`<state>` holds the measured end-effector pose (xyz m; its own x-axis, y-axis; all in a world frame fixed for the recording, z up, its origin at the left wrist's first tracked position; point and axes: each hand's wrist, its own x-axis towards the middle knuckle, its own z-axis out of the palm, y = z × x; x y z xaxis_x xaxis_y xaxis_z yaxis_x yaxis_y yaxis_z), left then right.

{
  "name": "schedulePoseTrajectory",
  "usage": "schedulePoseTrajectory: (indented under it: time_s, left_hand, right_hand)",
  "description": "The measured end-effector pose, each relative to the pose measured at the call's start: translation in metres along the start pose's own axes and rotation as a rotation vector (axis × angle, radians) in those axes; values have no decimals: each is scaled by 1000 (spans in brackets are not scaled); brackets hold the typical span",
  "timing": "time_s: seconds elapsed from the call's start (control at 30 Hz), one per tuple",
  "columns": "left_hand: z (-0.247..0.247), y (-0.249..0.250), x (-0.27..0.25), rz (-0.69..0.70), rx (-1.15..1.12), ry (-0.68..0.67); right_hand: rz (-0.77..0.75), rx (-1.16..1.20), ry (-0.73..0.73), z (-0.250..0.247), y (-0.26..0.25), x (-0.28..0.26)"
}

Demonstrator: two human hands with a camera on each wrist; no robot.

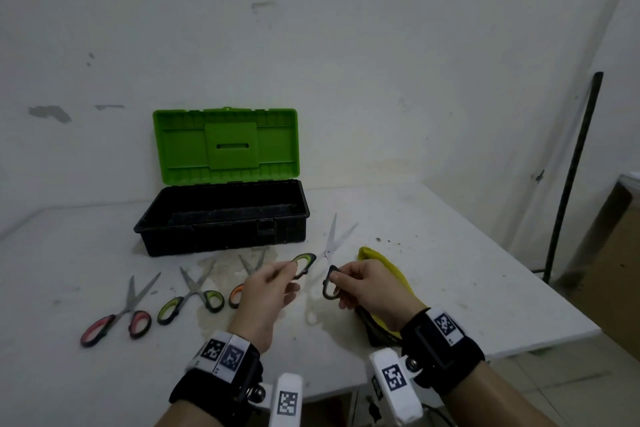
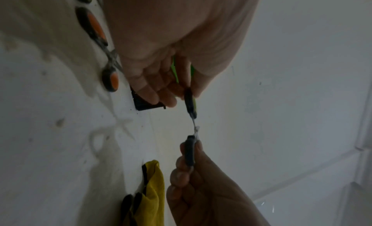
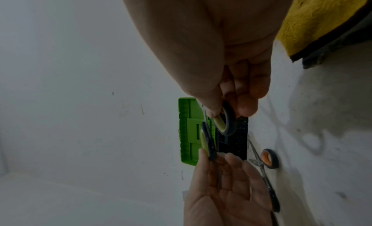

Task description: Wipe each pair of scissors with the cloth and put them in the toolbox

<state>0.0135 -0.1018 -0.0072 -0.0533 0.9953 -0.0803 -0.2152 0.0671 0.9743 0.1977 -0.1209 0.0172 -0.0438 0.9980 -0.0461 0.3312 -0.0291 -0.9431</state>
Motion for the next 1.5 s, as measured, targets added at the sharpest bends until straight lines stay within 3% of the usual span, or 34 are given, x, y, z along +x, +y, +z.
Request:
schedulePoseTrajectory:
  time_s: [0.13, 0.47, 0.63, 0.77, 0.93, 1.03, 1.1, 1.17, 1.27, 1.5]
  left_hand:
    - [-6, 7, 3, -56, 47, -65]
    - [-8, 4, -6, -130, -56, -79]
    - [-2, 3, -10, -108, -78, -39]
    - [7, 6, -11, -72, -45, 1]
    - [10, 10, -13, 15, 89, 32]
    - [4, 20, -11, 77, 195, -18]
    - [-6, 30, -6, 109, 263, -84]
    - [-23, 44, 10, 178, 347, -66]
    - [-64, 71, 47, 279, 498, 38]
    - [-172, 102, 140, 287, 664, 321]
  right_hand:
    - [15, 13, 16, 1, -10, 3]
    - [66, 45, 21, 18, -15, 12]
    - [32, 159, 145, 24, -16, 9]
    - [-50, 43, 238, 33, -17, 10]
    - [-79, -73, 245, 34, -25, 14]
    - [-90, -141, 263, 34, -32, 22]
    - [-95, -180, 273, 32, -40, 29]
    - [-103, -201, 294, 29, -51, 41]
    - [-108, -264, 312, 23, -69, 69]
    - [-66, -548, 270, 40, -104, 152]
